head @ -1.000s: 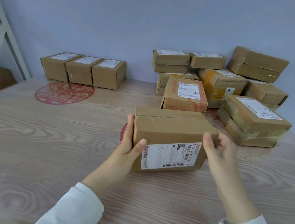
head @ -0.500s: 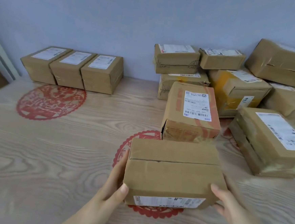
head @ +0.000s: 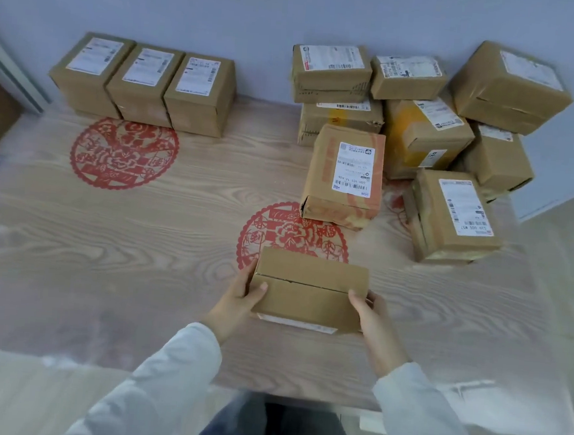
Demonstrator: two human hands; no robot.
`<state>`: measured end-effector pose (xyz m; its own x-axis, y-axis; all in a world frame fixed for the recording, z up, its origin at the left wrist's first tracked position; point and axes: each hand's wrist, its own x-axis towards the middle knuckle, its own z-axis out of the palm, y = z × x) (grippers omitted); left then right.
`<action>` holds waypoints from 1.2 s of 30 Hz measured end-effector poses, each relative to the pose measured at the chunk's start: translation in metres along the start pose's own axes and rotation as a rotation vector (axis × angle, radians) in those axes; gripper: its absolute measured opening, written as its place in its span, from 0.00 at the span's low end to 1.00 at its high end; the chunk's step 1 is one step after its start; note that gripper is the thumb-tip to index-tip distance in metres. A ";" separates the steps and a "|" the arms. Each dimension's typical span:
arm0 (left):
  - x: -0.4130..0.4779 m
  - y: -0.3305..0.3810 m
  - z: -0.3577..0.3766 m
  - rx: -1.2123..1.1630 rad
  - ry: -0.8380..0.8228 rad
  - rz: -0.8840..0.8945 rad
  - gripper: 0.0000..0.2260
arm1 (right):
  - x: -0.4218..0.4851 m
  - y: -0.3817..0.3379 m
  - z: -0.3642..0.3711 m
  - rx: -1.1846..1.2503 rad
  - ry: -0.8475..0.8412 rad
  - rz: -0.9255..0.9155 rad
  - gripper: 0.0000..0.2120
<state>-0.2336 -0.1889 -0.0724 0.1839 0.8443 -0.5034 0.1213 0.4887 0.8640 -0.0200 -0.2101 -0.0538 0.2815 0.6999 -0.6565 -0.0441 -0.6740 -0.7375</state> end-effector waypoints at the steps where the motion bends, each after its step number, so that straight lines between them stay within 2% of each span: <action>1: -0.003 -0.002 0.000 0.016 -0.006 -0.006 0.24 | -0.002 0.003 0.002 -0.026 0.009 -0.014 0.09; 3: -0.007 -0.007 0.001 0.035 -0.005 -0.011 0.25 | -0.006 0.006 0.003 -0.085 0.003 -0.053 0.11; 6: -0.010 -0.008 0.003 -0.013 0.008 -0.045 0.25 | -0.004 0.011 0.004 -0.169 0.039 -0.113 0.26; 8: -0.007 -0.006 0.003 -0.041 0.030 -0.051 0.27 | -0.001 0.014 0.006 -0.465 0.175 -0.271 0.34; 10: -0.002 -0.005 0.004 -0.052 0.066 -0.050 0.28 | 0.001 0.012 0.013 -0.831 0.284 -0.496 0.35; 14: 0.002 0.001 0.012 -0.020 0.101 -0.027 0.25 | 0.010 0.003 0.037 -1.172 0.185 -0.748 0.40; 18: 0.007 0.002 0.017 -0.017 0.175 -0.025 0.22 | 0.020 0.003 0.053 -1.285 0.064 -0.860 0.40; 26: 0.013 -0.012 0.024 -0.050 0.303 -0.041 0.18 | 0.035 0.015 0.057 -1.328 0.038 -0.990 0.35; 36: 0.013 -0.013 0.021 -0.058 0.271 -0.041 0.16 | 0.034 0.013 0.056 -1.301 0.048 -1.017 0.32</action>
<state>-0.2125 -0.1884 -0.0904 -0.0885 0.8480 -0.5225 0.0662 0.5284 0.8464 -0.0642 -0.1819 -0.0945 -0.2807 0.9598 0.0055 0.9401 0.2761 -0.1998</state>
